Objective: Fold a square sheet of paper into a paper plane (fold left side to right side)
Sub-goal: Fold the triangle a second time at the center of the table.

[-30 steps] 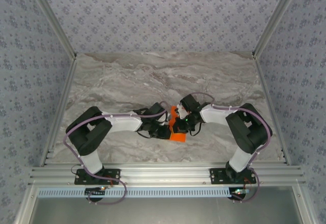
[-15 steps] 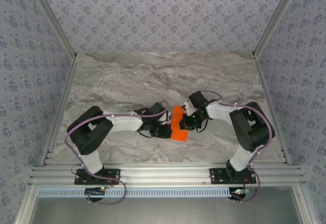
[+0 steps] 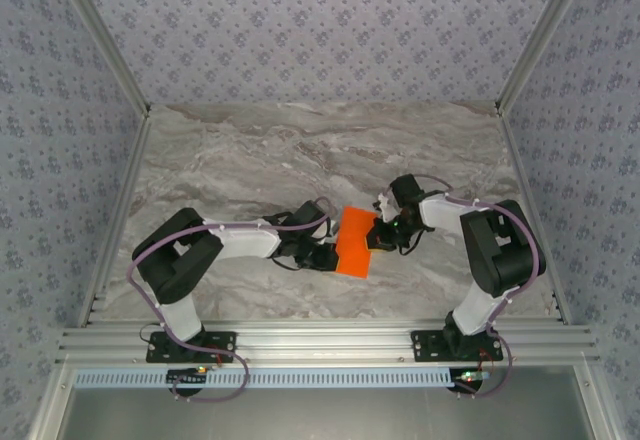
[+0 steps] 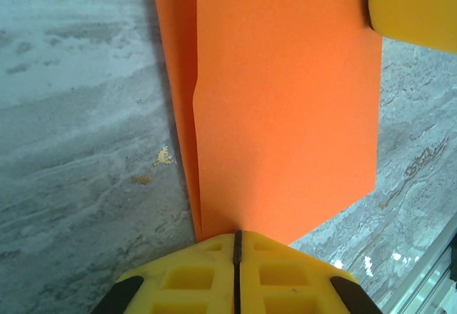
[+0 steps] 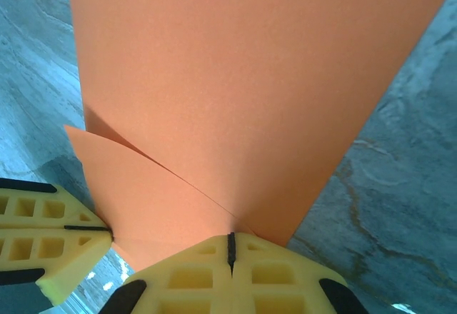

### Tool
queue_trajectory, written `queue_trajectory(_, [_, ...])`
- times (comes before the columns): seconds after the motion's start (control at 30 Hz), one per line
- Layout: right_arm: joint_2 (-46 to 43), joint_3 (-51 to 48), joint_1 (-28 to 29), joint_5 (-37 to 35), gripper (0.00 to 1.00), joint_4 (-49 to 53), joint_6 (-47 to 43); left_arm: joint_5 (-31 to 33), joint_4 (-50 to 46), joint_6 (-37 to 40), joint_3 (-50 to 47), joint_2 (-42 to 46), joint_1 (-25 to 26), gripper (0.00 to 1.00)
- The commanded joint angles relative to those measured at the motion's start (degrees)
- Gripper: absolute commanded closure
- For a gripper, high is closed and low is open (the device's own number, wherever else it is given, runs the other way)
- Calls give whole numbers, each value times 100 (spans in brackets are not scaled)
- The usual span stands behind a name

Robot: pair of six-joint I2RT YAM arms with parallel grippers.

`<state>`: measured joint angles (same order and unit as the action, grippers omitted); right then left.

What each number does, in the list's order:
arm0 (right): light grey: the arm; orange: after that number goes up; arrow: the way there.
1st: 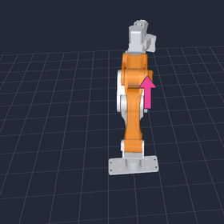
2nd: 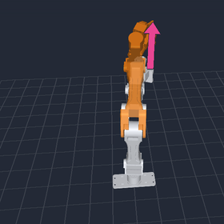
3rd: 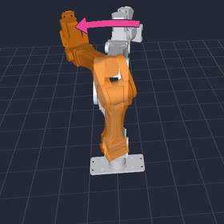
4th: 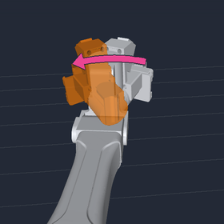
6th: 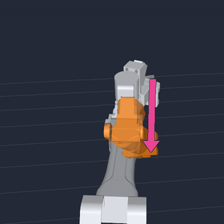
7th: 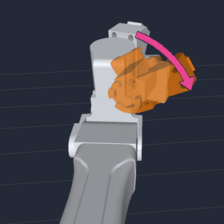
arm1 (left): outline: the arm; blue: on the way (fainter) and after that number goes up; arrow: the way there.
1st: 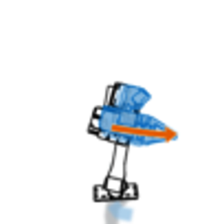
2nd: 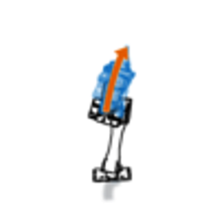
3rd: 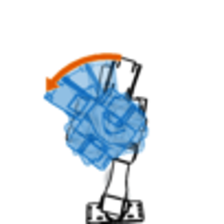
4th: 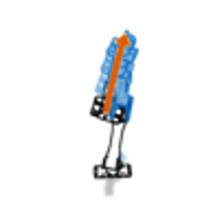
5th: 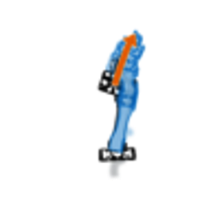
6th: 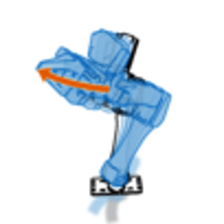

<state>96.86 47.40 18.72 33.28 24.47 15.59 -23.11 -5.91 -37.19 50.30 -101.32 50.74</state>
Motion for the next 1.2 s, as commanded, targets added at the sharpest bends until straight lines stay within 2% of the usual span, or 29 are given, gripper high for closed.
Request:
queue_trajectory(0.0, [-67,-123,-256,-604,100,358,-189,457,-833,-34,-351,-185,-29,93])
queue_trajectory(0.2, [-13,-98,-325,-432,100,318,-196,435,-824,-21,-464,-52,-28,92])
queue_trajectory(0.33, [60,-100,-312,-378,100,265,-175,400,-772,-25,-521,117,-29,85])
queue_trajectory(0.63, [-205,-73,-355,-155,100,47,-80,267,-893,153,-596,886,-136,79])
queue_trajectory(0.77, [-700,-186,-515,-21,81,-246,71,160,-866,209,-627,1368,-396,75])
queue_trajectory(0.9, [-1168,-454,-598,467,67,-704,349,-95,-211,118,-777,1654,-695,66])
queue_trajectory(1.07, [-1507,-1015,-563,823,59,-1394,904,-548,729,63,-762,1380,-904,59])
queue_trajectory(1.17, [-1601,-1201,-475,799,57,-1500,1028,-749,870,199,-508,974,-907,57])
